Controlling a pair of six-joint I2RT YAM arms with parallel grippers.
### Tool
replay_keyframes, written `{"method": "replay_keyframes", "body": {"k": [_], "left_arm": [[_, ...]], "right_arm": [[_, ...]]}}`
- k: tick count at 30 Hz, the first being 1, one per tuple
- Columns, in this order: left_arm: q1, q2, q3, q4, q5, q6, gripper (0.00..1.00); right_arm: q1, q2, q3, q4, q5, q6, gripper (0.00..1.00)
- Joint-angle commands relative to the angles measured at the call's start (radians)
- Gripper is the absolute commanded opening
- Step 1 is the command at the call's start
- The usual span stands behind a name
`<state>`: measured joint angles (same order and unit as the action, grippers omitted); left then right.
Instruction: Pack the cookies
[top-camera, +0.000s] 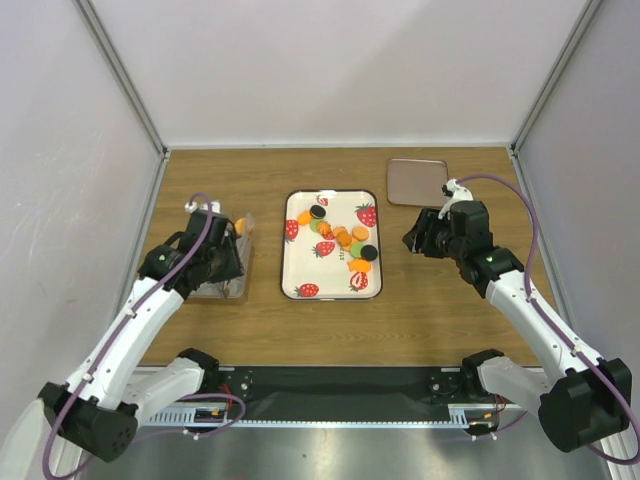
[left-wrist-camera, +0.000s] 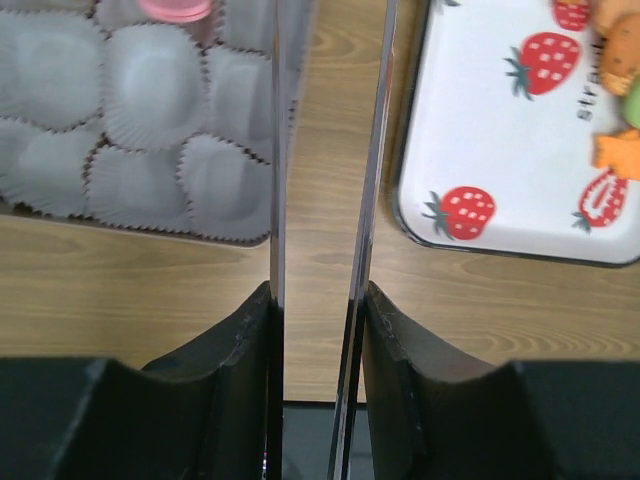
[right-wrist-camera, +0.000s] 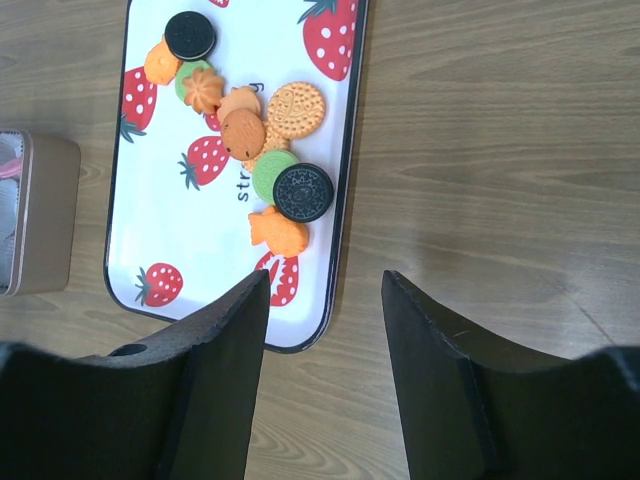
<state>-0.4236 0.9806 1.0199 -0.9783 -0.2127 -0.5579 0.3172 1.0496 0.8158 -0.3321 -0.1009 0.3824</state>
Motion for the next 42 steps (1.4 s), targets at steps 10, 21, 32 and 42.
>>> {"method": "replay_keyframes", "body": {"k": [10, 21, 32, 42], "left_arm": [[0.227, -0.051, -0.132, 0.061, 0.170, 0.082, 0.40], [0.240, -0.005, -0.156, 0.113, 0.187, 0.090, 0.40], [0.249, 0.003, -0.161, 0.124, 0.174, 0.095, 0.44], [0.250, 0.004, -0.162, 0.130, 0.177, 0.099, 0.47]], "right_arm": [[0.016, 0.003, 0.005, 0.016, -0.013, -0.017, 0.54], [0.019, 0.000, 0.005, 0.015, -0.011, -0.017, 0.54], [0.022, -0.002, 0.006, 0.013, -0.011, -0.017, 0.54], [0.025, -0.002, 0.006, 0.013, -0.010, -0.020, 0.54]]}}
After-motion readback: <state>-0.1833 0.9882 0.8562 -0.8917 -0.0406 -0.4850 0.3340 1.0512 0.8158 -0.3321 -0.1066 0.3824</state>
